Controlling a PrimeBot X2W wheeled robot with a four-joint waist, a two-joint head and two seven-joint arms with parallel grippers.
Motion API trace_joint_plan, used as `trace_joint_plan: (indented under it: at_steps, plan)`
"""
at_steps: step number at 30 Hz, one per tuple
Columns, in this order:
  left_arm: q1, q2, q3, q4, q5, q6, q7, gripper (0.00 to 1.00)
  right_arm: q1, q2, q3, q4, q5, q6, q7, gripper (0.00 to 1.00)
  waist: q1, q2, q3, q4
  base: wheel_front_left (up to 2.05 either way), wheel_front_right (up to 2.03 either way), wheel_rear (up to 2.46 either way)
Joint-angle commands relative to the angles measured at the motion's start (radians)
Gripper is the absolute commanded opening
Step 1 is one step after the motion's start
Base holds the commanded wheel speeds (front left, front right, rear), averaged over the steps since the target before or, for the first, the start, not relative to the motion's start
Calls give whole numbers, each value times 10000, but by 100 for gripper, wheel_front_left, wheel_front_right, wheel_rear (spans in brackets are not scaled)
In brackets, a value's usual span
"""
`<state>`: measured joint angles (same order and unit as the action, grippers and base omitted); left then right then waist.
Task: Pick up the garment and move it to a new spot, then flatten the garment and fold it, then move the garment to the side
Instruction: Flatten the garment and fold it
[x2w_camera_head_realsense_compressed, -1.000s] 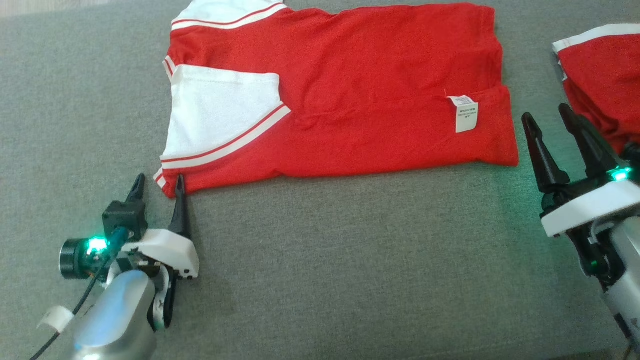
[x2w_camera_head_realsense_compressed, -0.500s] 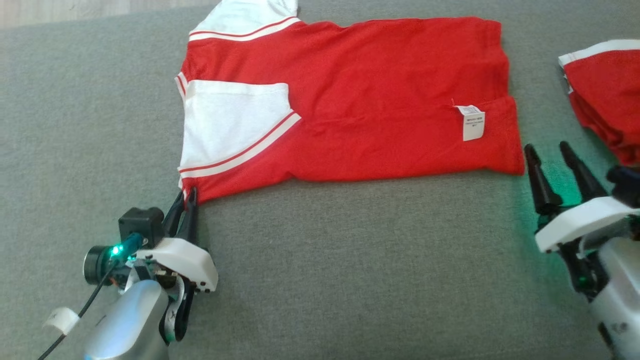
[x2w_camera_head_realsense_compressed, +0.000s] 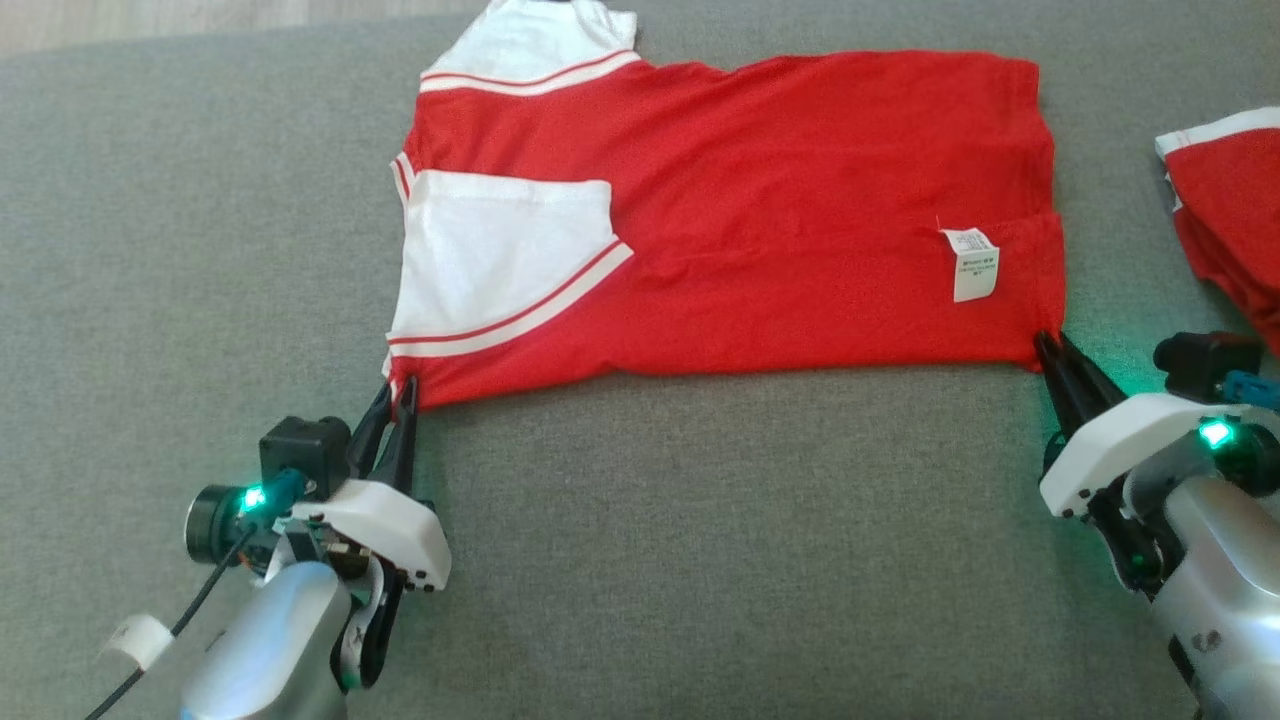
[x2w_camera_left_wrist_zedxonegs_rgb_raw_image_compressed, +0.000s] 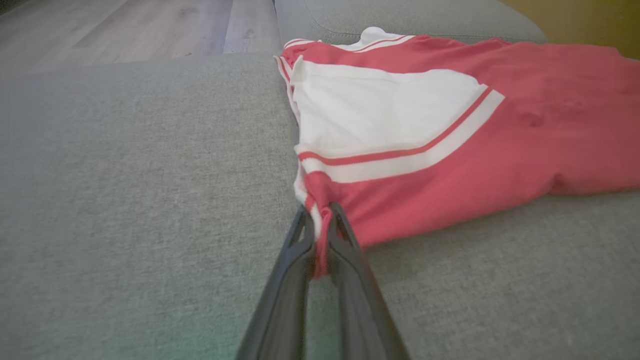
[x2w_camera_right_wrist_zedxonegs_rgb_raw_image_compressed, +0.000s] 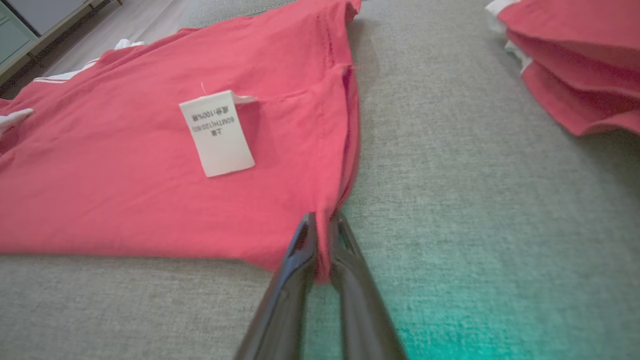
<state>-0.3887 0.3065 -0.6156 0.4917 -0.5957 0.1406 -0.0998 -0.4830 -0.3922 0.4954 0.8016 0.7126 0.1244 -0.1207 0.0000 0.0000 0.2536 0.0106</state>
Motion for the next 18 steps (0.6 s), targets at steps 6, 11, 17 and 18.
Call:
trace_joint_plan:
  at_steps: [6, 11, 17, 18]
  plan:
    - [92, 415, 135, -272, 132, -137, -294, 0, 529, -668, 336, -397, 508, 63, 130, 0, 0, 0, -406, 71, 0, 0, 0]
    - [838, 579, -119, -652, 216, -62, -378, 0, 1104, -1328, 438, -949, 935, 63, -18, 0, 0, 0, -764, 82, 0, 0, 0]
    - [2195, 724, -335, -1636, 94, 265, -375, 0, 2083, -1998, 472, -1603, 1283, 63, -243, 0, 0, 0, -1068, 143, 0, 0, 0]
    - [2405, 773, -387, -1818, 117, 339, -368, 0, 2280, -2081, 474, -1750, 1352, 63, -290, 0, 0, 0, -1113, 164, 0, 0, 0]
